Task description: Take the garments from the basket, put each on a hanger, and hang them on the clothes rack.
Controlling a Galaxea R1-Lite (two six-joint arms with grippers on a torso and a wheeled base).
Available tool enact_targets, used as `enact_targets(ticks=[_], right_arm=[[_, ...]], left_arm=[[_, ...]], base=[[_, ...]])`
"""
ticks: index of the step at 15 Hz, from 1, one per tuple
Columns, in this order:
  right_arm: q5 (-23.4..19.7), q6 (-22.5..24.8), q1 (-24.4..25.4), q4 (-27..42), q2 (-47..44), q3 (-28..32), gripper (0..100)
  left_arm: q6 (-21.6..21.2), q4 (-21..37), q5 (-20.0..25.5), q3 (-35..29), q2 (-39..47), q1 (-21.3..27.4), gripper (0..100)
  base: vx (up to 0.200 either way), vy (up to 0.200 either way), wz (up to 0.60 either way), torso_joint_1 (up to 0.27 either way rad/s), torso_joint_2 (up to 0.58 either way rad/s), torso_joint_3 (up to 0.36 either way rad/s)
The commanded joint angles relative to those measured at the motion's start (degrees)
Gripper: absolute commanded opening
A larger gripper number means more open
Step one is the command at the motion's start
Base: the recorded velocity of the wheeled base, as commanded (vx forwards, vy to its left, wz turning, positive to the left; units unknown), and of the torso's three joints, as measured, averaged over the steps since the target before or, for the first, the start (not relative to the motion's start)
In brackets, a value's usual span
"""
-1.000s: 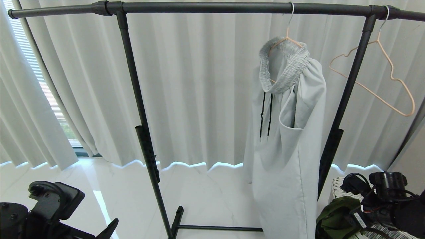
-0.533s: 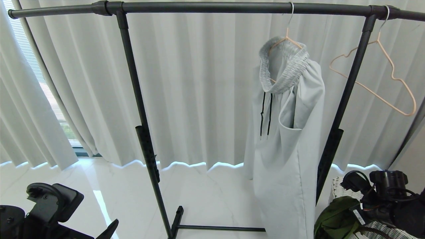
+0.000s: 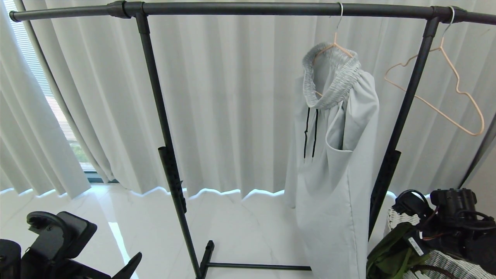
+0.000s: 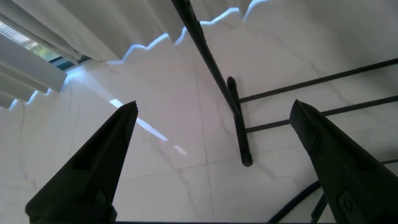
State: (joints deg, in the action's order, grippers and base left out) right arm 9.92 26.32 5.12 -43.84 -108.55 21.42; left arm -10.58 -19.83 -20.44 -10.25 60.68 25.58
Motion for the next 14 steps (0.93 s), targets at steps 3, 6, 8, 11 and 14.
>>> enact_targets(ticks=[3,6,8,11,14], right_arm=[[0.01,-0.13,7.54,19.49,20.21,7.67,0],[-0.08,-0.3,14.04,39.27,31.99,17.52,0],[-0.08,-0.3,18.43,47.53,36.39,22.35,0],[-0.08,-0.3,24.59,51.84,38.41,27.01,0],[-0.08,-0.3,29.07,52.19,38.06,29.29,0]], left_arm=[[-0.05,-0.03,-0.03,-1.0,-1.36,0.09,100],[-0.14,-0.03,-0.03,-0.73,-2.94,0.53,100],[-0.23,-0.03,-0.03,-0.73,-3.2,0.88,100],[-1.81,-0.03,-0.03,-0.73,-3.64,2.2,100],[-2.07,-0.03,-0.12,-0.73,-3.64,3.43,100]], base=[[0.0,0.0,0.0,0.0,0.0,0.0],[0.0,0.0,0.0,0.0,0.0,0.0],[0.0,0.0,0.0,0.0,0.0,0.0],[-0.2,0.0,0.0,0.001,0.0,0.002],[-0.2,0.0,0.0,-0.001,0.0,0.001]])
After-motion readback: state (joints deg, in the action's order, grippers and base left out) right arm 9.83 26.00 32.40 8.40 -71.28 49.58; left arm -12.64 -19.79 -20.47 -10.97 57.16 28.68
